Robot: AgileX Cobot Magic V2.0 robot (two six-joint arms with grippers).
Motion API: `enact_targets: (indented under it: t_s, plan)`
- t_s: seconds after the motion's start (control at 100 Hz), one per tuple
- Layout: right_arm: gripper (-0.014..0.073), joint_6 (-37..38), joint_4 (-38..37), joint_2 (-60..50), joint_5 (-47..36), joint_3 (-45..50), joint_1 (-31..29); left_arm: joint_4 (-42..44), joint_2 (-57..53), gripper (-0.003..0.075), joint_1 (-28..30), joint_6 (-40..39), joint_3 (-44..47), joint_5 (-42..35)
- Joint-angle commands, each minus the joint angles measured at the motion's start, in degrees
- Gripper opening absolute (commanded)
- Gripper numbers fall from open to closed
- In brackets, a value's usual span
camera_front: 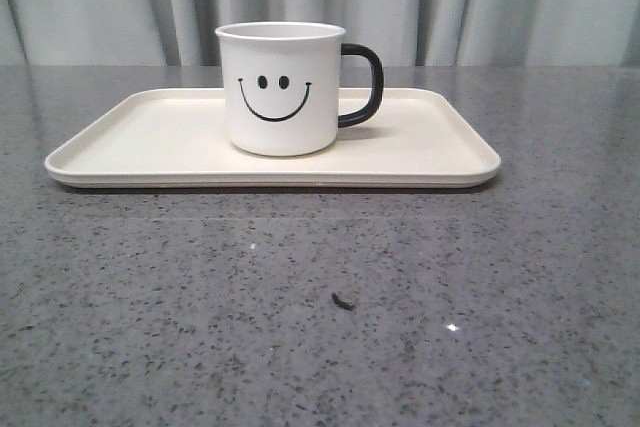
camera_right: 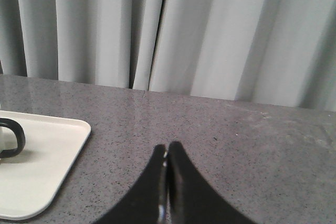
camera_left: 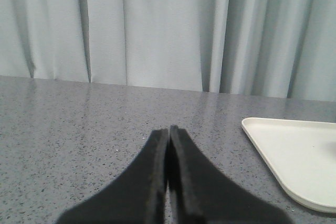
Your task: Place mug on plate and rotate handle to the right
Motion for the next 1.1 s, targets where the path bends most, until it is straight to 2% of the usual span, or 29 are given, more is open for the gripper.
enact_targets:
  t_s: [0.0, 0.17, 0.4, 0.57, 1.09]
  plan:
    - [-0.0060, 0.1, 0.7, 0.7, -4.4, -1.2, -0.4, -0.1, -1.9, -0.0019, 0.0, -0.1, 0.3, -4.8]
    - [-0.0060, 0.1, 0.7, -2.4, -3.6, 1.6, 0.1, -0.1, -1.9, -0.0019, 0.0, -0.1, 0.3, -4.8]
    - [-0.0060, 0.1, 0.7, -13.2, -8.1, 15.1, 1.3, -0.1, -1.9, -0.0019, 0.0, -0.1, 0.3, -4.8]
    - [-0.0060, 0.1, 1.0, -12.7, -8.8, 20.9, 1.3, -0.1, -1.9, -0.0019, 0.0, -0.1, 0.3, -4.4]
    - [-0.0060, 0.1, 1.4, -12.7, -12.3, 30.9, 1.3, -0.1, -1.9, -0.0019, 0.0, -0.1, 0.3, -4.4]
